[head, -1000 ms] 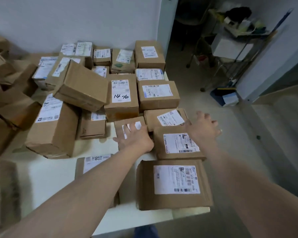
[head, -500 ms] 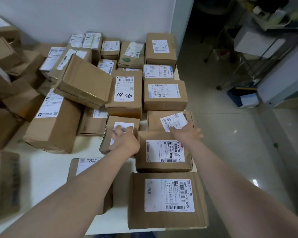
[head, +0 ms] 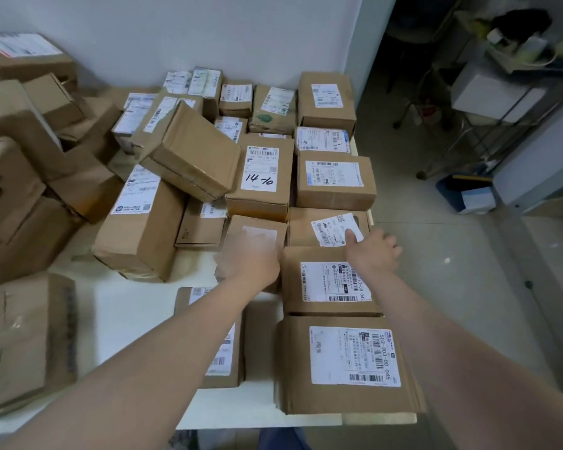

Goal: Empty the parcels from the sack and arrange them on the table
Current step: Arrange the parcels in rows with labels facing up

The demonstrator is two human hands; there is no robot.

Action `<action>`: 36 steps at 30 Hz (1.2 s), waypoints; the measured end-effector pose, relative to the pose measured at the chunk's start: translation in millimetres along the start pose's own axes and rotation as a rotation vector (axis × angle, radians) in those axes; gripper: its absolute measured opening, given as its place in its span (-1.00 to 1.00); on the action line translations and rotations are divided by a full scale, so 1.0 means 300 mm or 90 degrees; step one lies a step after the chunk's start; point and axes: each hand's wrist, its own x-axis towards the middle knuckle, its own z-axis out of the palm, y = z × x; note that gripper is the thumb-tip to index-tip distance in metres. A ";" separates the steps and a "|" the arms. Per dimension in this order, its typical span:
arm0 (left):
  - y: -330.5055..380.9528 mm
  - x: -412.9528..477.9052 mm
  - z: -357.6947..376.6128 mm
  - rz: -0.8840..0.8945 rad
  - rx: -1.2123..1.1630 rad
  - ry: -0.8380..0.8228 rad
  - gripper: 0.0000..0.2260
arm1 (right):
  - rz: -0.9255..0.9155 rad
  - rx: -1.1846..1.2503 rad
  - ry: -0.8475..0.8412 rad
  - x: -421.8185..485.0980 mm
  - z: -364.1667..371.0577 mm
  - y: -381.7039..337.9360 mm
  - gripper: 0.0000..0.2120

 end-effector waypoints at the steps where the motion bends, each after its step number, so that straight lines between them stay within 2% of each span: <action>1: -0.013 -0.003 -0.020 0.021 -0.015 0.022 -0.57 | -0.035 0.017 0.051 -0.031 -0.007 -0.023 -0.47; 4: -0.070 -0.027 -0.104 0.070 -0.052 0.056 -0.60 | -0.171 0.098 0.155 -0.155 -0.024 -0.110 -0.64; 6: -0.143 -0.061 -0.158 0.083 -0.078 0.065 -0.59 | -0.218 0.137 0.131 -0.270 -0.013 -0.181 -0.72; 9: -0.306 -0.114 -0.211 0.071 -0.092 0.049 -0.56 | -0.286 0.124 0.036 -0.464 0.064 -0.281 -0.74; 11: -0.415 -0.144 -0.234 0.058 -0.082 0.032 -0.56 | -0.313 0.050 -0.053 -0.595 0.153 -0.333 -0.63; 14: -0.548 -0.178 -0.255 0.056 -0.061 0.032 -0.59 | -0.268 -0.124 -0.161 -0.771 0.294 -0.377 -0.20; 16: -0.622 -0.188 -0.256 0.060 -0.056 0.026 -0.60 | -0.256 -0.215 -0.177 -0.842 0.366 -0.381 -0.04; 19: -0.709 -0.195 -0.250 0.070 -0.032 0.024 -0.60 | -0.195 -0.234 -0.123 -0.871 0.390 -0.368 -0.14; 22: -0.774 -0.196 -0.251 0.057 -0.008 0.075 -0.60 | -0.188 -0.233 -0.070 -0.845 0.361 -0.338 -0.25; 26: -0.871 -0.188 -0.276 -0.043 -0.025 0.182 -0.48 | -0.242 -0.250 0.064 -0.834 0.372 -0.350 -0.35; 28: -0.931 -0.184 -0.304 -0.113 -0.035 0.217 -0.31 | -0.326 -0.181 0.146 -0.862 0.408 -0.409 -0.45; 29: -0.967 -0.179 -0.318 -0.164 -0.042 0.211 -0.22 | -0.378 -0.141 0.153 -0.878 0.432 -0.444 -0.52; 30: -1.007 -0.175 -0.333 -0.226 -0.056 0.189 -0.12 | -0.420 -0.097 0.109 -0.898 0.456 -0.480 -0.59; 32: -1.080 -0.160 -0.351 -0.341 -0.140 0.117 0.02 | -0.469 -0.030 -0.085 -0.940 0.508 -0.533 -0.66; 34: -1.129 -0.159 -0.349 -0.425 -0.222 0.038 0.08 | -0.470 -0.025 -0.272 -0.975 0.555 -0.557 -0.66; 36: -1.145 -0.170 -0.335 -0.471 -0.214 0.020 0.07 | -0.422 -0.005 -0.362 -0.996 0.590 -0.562 -0.64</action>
